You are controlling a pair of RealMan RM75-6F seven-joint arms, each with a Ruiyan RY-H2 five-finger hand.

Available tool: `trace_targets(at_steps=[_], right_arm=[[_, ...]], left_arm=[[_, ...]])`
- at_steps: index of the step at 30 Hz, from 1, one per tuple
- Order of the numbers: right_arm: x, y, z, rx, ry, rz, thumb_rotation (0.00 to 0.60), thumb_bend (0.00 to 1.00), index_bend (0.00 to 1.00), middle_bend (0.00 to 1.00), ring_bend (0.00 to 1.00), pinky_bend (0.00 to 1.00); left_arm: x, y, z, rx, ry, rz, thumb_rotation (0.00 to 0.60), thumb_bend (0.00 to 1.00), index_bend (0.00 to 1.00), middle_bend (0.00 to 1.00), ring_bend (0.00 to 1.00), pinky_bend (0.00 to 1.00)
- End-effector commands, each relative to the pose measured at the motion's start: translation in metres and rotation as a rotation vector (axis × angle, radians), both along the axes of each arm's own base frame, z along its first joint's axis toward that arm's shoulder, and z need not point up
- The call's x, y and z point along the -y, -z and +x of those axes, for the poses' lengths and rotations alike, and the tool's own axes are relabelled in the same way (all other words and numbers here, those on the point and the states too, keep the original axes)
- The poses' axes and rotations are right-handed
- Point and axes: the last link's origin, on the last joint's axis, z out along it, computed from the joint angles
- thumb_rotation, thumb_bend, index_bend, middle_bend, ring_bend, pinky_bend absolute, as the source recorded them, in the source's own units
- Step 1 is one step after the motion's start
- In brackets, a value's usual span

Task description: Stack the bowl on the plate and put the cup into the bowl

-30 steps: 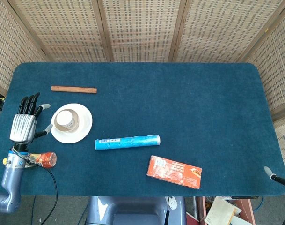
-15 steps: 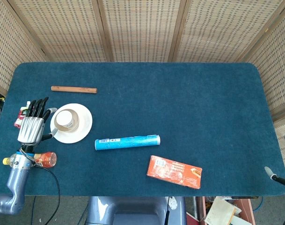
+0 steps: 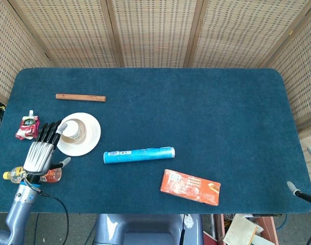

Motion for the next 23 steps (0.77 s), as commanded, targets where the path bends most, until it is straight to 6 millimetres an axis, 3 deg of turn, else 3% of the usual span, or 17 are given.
trace_targets(at_steps=[1,4,8,23], right_arm=[[0.0,0.002,0.002,-0.015,-0.009,0.0,0.6,0.17,0.0,0.0,0.0,0.0],[0.001,0.005,0.004,-0.049,-0.013,0.003,0.6,0.17,0.0,0.0,0.0,0.0],[0.001,0.007,0.007,-0.065,-0.012,0.004,0.6,0.17,0.0,0.0,0.0,0.0],[0.005,0.018,0.01,-0.162,-0.013,0.023,0.6,0.17,0.0,0.0,0.0,0.0]], left_arm=[[0.039,-0.012,0.001,-0.057,-0.005,-0.013,0.6,0.11,0.0,0.0,0.0,0.0],[0.063,-0.015,-0.001,-0.125,-0.008,-0.027,0.6,0.11,0.0,0.0,0.0,0.0],[0.076,-0.017,-0.004,-0.18,-0.023,-0.008,0.6,0.11,0.0,0.0,0.0,0.0],[0.091,-0.029,-0.013,-0.181,-0.058,0.06,0.6,0.1,0.0,0.0,0.0,0.0]])
